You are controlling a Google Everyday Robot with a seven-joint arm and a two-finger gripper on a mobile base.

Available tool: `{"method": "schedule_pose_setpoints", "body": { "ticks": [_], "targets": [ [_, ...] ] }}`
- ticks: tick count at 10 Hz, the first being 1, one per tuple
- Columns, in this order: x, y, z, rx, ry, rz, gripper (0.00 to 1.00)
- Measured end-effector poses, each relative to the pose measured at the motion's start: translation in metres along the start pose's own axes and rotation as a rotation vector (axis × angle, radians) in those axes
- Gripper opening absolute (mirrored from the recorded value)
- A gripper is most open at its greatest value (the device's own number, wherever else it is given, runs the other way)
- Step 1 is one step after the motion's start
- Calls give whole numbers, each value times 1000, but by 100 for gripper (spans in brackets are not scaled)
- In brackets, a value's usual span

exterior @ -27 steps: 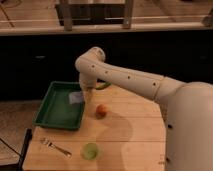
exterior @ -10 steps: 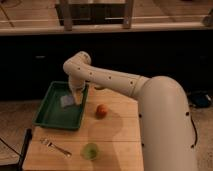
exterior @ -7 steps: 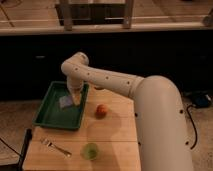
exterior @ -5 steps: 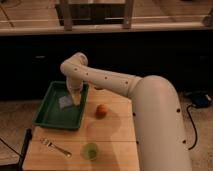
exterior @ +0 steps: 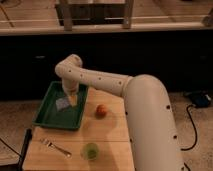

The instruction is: Wipe tray with sponge

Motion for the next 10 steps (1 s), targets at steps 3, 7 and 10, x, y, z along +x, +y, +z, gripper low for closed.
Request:
{"method": "schedule_pose_setpoints", "body": {
  "ticks": [3,7,10],
  "targets": [
    [-2,-1,4,0,6,-9,1],
    [-4,-1,10,-3,16,-24,1],
    [-7,0,15,-7,30,-40,1]
  ]
}}
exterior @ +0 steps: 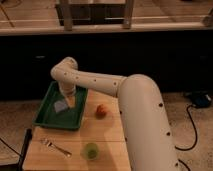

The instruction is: Wipe tray with sponge

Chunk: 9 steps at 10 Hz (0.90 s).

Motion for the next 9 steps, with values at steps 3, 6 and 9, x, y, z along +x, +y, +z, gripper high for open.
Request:
{"method": "schedule_pose_setpoints", "body": {
  "ticks": [3,6,9],
  "targets": [
    [-4,0,5,-6,9,-17,1],
    [-6,0,10,-10,20,-28,1],
    [-10,-1,13,-15,31,-45,1]
  ]
}}
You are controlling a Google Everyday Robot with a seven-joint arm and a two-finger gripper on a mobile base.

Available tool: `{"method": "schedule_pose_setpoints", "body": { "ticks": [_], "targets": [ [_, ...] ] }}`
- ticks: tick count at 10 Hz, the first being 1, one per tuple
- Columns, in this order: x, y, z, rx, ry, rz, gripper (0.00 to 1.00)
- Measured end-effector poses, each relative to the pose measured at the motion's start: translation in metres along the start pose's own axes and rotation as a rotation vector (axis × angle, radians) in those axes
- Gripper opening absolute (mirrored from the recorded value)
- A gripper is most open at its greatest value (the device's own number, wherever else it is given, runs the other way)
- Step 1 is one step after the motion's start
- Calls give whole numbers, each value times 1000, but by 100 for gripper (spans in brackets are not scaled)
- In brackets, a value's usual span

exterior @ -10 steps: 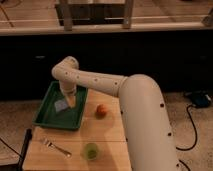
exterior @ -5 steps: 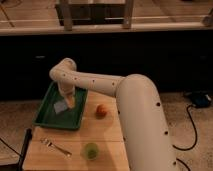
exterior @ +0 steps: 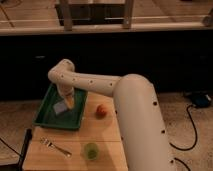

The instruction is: Wipe tray with sponge

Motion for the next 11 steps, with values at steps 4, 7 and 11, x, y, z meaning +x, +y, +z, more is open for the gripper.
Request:
{"method": "schedule_pose_setpoints", "body": {
  "ticks": [4,7,11],
  "targets": [
    [-1,-1,5,-5,14,-21,1],
    [-2,-2,9,-9,23,-40,1],
    [-6,-2,12,-17,32,-63,1]
  ]
}}
